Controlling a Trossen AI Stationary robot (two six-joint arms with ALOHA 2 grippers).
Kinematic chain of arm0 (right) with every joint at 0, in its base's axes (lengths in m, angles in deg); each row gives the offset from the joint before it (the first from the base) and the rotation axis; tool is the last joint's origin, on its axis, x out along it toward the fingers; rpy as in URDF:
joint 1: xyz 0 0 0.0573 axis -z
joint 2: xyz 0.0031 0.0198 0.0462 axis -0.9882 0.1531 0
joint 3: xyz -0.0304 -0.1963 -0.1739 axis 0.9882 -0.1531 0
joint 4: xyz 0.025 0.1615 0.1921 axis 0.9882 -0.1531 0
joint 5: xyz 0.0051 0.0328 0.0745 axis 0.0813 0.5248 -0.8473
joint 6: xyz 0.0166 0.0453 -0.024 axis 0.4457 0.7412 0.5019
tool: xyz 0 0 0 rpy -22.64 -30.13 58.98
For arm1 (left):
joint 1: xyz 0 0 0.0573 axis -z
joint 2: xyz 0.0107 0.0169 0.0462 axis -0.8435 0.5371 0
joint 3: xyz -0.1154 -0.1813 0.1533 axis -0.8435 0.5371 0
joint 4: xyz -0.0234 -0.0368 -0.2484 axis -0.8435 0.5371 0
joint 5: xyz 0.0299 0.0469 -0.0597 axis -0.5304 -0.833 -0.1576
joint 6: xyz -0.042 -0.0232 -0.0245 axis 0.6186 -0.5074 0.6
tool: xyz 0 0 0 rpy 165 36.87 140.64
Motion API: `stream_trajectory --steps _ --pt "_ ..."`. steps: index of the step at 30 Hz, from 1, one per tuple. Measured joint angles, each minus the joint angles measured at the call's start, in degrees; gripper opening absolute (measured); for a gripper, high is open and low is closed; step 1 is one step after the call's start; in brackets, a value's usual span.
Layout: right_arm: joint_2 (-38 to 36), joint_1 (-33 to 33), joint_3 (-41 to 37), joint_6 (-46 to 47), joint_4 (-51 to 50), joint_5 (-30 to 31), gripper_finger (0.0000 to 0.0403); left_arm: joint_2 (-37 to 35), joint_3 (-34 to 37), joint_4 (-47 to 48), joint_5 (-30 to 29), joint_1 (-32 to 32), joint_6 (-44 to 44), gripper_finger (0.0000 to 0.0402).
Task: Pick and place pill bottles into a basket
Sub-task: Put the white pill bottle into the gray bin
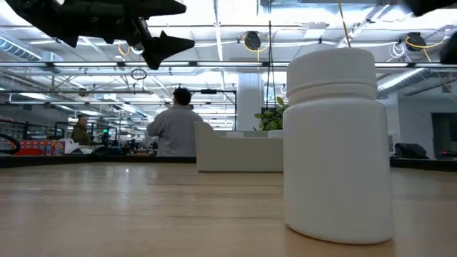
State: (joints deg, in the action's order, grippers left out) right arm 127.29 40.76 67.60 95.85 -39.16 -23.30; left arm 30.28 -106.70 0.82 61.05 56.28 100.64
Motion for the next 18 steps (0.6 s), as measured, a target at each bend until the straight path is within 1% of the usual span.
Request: stream_trajectory --steps 2,4,6,9,13,18 --pt "1.05 -2.69 0.00 3.35 1.21 0.67 0.0229 1.31 -0.02 -0.13 -0.02 0.00 0.51 0.0347" --pt "2.18 -4.95 -0.04 7.67 3.63 -0.38 0.0225 2.47 0.00 -0.33 -0.02 0.00 0.94 0.0347" --pt "3.49 -6.87 -0.04 9.65 5.90 0.64 0.0222 3.25 0.00 -1.90 -0.02 0.00 1.30 0.0347" --pt "5.74 -9.04 -0.04 8.31 7.11 2.42 0.0215 3.38 0.00 -4.74 0.16 0.00 2.50 0.0347" --pt "9.03 -10.31 -0.04 7.29 3.35 1.18 0.0204 2.88 0.00 -7.58 2.86 -0.02 3.15 0.0347" --pt "13.59 -11.64 0.02 3.38 6.73 0.98 0.0199 2.82 0.00 -9.76 6.61 0.00 4.28 0.0347"
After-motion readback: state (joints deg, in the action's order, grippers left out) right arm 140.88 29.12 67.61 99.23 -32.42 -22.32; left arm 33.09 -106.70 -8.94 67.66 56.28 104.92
